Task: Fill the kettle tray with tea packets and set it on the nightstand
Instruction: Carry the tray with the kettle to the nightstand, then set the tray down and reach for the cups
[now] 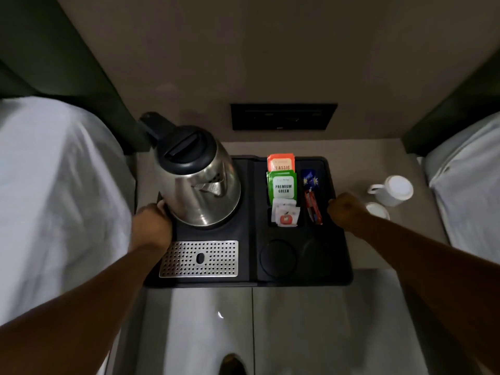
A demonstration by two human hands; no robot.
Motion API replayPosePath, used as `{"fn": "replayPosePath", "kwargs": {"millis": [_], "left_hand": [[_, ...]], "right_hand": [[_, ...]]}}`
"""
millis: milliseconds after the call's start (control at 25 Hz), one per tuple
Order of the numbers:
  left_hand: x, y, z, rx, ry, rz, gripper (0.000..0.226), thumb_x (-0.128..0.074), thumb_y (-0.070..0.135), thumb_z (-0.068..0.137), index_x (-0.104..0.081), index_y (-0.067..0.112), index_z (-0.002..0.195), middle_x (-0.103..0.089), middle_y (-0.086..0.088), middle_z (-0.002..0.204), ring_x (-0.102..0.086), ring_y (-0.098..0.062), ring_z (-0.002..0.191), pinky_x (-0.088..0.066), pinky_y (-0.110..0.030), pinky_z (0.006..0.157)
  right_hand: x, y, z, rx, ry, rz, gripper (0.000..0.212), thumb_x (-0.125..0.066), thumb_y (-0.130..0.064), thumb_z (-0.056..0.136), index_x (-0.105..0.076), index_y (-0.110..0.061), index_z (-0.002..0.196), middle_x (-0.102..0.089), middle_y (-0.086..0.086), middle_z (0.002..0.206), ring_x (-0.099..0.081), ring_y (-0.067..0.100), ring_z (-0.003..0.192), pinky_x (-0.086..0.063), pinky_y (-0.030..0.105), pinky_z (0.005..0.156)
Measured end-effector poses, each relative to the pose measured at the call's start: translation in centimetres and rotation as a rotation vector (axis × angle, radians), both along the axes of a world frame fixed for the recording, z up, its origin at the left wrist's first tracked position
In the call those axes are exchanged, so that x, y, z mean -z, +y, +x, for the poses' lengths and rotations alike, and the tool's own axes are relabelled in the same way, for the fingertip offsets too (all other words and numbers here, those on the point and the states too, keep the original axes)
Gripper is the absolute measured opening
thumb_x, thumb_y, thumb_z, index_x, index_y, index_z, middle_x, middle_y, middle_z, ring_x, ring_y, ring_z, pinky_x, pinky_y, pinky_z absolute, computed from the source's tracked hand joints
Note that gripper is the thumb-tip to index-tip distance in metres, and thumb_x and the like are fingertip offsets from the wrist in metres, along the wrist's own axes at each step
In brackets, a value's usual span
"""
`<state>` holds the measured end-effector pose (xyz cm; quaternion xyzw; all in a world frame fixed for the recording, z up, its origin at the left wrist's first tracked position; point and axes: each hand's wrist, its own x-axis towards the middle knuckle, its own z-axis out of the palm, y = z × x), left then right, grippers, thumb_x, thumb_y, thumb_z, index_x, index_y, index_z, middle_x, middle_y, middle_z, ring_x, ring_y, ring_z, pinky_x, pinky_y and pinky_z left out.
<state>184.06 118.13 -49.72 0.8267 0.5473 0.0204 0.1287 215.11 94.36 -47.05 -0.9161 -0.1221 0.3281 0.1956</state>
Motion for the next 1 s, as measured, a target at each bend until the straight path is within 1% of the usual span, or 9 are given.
{"fn": "replayPosePath", "kwargs": {"millis": [40, 120, 240, 320, 440, 520, 720, 880, 1000], "left_hand": [[0.5, 0.4, 0.4, -0.051, -0.035, -0.01, 0.03, -0.043, 0.015, 0.098, -0.058, 0.0, 0.078, -0.065, -0.028, 0.085, -0.061, -0.043, 0.076, -0.041, -0.039, 0.065], [1.3, 1.1, 1.0, -0.098, -0.079, -0.028, 0.038, -0.037, 0.021, 0.101, -0.059, -0.003, 0.081, -0.064, -0.03, 0.09, -0.06, -0.045, 0.082, -0.044, -0.042, 0.069], [1.6, 1.5, 1.6, -0.076, -0.076, -0.036, 0.038, -0.037, 0.021, 0.102, -0.06, -0.005, 0.088, -0.063, -0.03, 0.095, -0.06, -0.045, 0.085, -0.043, -0.041, 0.069], [1.7, 1.5, 1.6, -0.107, -0.078, -0.039, 0.038, -0.038, 0.021, 0.102, -0.061, -0.008, 0.093, -0.062, -0.031, 0.098, -0.06, -0.046, 0.087, -0.045, -0.043, 0.072], [2.1, 0.9, 1.9, -0.148, -0.115, -0.059, 0.04, -0.038, 0.021, 0.103, -0.062, -0.011, 0.096, -0.061, -0.033, 0.1, -0.058, -0.047, 0.088, -0.041, -0.042, 0.07], [2.3, 0.7, 2.2, -0.151, -0.138, -0.061, 0.041, -0.037, 0.021, 0.103, -0.062, -0.011, 0.097, -0.061, -0.033, 0.1, -0.058, -0.046, 0.088, -0.038, -0.04, 0.069], [2.5, 0.9, 2.2, -0.156, -0.146, -0.048, 0.045, -0.035, 0.023, 0.104, -0.061, -0.012, 0.093, -0.061, -0.034, 0.097, -0.058, -0.046, 0.084, -0.039, -0.041, 0.067], [1.6, 0.3, 2.9, -0.174, -0.139, -0.07, 0.043, -0.036, 0.022, 0.103, -0.062, -0.013, 0.098, -0.061, -0.037, 0.101, -0.058, -0.05, 0.094, -0.045, -0.048, 0.08], [0.1, -3.1, 1.3, -0.207, -0.153, 0.064, 0.046, -0.042, 0.029, 0.092, -0.058, -0.011, 0.107, -0.057, -0.039, 0.108, -0.051, -0.052, 0.104, -0.042, -0.055, 0.094]], "right_hand": [[0.1, 0.7, 0.6, -0.015, -0.018, -0.029, 0.029, -0.047, -0.011, 0.092, -0.061, 0.007, 0.109, -0.062, 0.027, 0.112, -0.058, 0.041, 0.104, -0.037, 0.028, 0.06], [0.7, 1.5, 1.6, -0.032, -0.06, -0.055, 0.028, -0.05, -0.014, 0.093, -0.061, 0.007, 0.108, -0.063, 0.026, 0.108, -0.059, 0.039, 0.1, -0.037, 0.03, 0.067], [0.8, 2.1, 1.9, -0.059, -0.057, -0.132, 0.027, -0.055, -0.021, 0.093, -0.06, 0.002, 0.107, -0.059, 0.019, 0.097, -0.055, 0.029, 0.086, -0.039, 0.032, 0.071], [1.2, 2.3, 1.8, -0.069, -0.075, -0.145, 0.022, -0.058, -0.022, 0.092, -0.06, -0.002, 0.1, -0.061, 0.02, 0.098, -0.054, 0.028, 0.083, -0.041, 0.033, 0.072], [1.7, 2.1, 1.5, -0.074, -0.107, -0.13, 0.022, -0.058, -0.018, 0.091, -0.062, 0.002, 0.097, -0.063, 0.023, 0.101, -0.06, 0.036, 0.095, -0.041, 0.032, 0.072], [1.6, 1.9, 1.4, -0.075, -0.104, -0.133, 0.023, -0.056, -0.015, 0.092, -0.061, 0.006, 0.101, -0.062, 0.024, 0.1, -0.06, 0.037, 0.1, -0.041, 0.032, 0.072], [1.4, 2.1, 1.0, -0.095, -0.146, -0.159, 0.029, -0.053, -0.016, 0.094, -0.057, 0.006, 0.113, -0.06, 0.025, 0.115, -0.057, 0.038, 0.108, -0.04, 0.032, 0.075], [0.1, 1.1, 0.6, -0.122, -0.202, -0.153, 0.033, -0.055, -0.023, 0.095, -0.061, 0.006, 0.109, -0.063, 0.025, 0.112, -0.06, 0.037, 0.105, -0.046, 0.034, 0.077], [-1.5, -2.2, 1.2, -0.244, -0.352, -0.069, 0.028, -0.057, -0.024, 0.091, -0.064, 0.001, 0.099, -0.066, 0.021, 0.1, -0.063, 0.036, 0.094, -0.05, 0.037, 0.078]]}}
